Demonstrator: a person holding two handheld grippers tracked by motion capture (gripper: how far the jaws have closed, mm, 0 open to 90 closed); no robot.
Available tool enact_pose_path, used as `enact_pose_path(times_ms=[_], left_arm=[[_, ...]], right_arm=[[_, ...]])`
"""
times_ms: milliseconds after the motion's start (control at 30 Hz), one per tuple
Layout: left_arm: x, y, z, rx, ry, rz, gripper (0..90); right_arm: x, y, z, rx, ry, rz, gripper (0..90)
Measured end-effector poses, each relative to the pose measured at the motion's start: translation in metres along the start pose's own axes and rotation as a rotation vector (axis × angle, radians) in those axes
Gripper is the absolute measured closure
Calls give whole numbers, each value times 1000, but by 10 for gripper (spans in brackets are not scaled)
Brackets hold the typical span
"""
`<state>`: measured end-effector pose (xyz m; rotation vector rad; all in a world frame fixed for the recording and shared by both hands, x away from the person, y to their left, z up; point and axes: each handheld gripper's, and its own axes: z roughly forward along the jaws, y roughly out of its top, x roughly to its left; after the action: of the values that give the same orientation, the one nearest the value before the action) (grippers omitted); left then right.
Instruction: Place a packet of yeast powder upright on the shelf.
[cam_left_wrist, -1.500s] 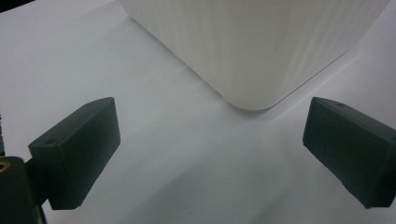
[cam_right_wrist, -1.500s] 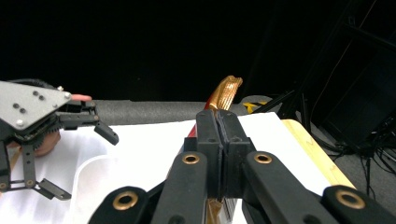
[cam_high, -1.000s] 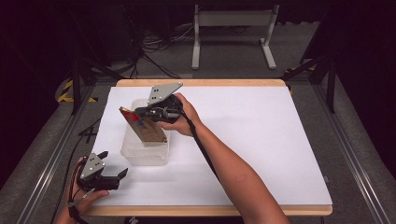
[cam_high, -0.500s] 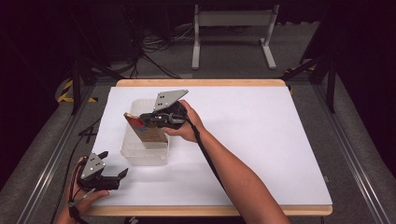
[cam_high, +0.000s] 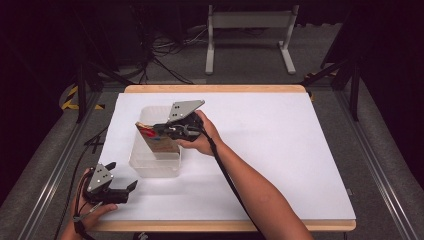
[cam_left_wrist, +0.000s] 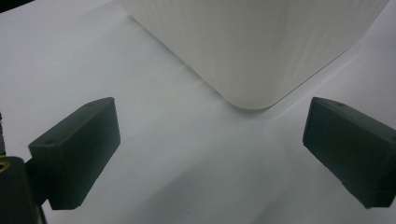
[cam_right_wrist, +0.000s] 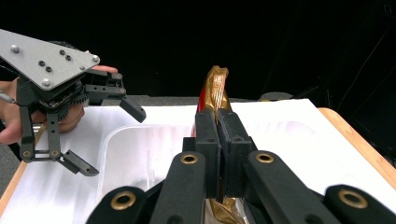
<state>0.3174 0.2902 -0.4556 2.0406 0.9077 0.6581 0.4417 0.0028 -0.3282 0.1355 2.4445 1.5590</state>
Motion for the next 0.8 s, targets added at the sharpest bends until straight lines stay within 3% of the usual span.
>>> enact_pose_path(times_ms=[433, 800], left_arm=[[0, 1, 1, 6, -2, 6, 49], [-1, 0, 2, 12, -4, 7, 49]], right_arm=[[0, -3, -4, 13, -23, 4, 868], [1, 0, -5, 43, -55, 3, 780]])
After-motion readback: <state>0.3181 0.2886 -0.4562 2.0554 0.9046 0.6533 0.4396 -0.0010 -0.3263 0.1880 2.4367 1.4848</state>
